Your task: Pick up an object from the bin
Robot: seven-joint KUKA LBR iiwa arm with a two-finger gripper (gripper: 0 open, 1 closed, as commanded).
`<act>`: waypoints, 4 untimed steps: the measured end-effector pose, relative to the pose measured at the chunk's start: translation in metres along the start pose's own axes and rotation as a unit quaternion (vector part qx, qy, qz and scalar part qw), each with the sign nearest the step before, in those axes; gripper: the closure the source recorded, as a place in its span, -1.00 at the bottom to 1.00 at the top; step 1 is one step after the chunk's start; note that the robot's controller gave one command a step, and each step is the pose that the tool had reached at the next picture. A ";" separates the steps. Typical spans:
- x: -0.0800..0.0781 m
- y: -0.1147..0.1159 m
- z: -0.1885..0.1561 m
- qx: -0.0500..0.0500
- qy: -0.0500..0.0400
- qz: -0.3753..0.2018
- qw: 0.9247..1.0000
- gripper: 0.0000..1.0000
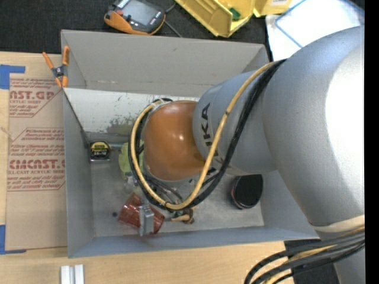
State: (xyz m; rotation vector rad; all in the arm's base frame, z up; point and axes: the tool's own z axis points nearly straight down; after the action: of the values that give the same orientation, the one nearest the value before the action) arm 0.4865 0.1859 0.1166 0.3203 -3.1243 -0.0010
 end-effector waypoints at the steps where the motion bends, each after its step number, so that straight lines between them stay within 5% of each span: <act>1: -0.022 -0.032 0.011 -0.001 -0.003 0.001 1.000 -1.00; 2: 0.005 -0.014 0.033 -0.001 0.002 0.001 1.000 1.00; 4: -0.008 -0.001 0.040 -0.002 0.000 0.013 1.000 1.00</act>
Offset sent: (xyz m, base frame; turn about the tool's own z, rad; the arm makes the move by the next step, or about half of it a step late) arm -0.0024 -0.0165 -0.0328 0.0031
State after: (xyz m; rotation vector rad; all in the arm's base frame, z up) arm 0.4947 0.1867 0.0761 0.2782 -3.1273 -0.0084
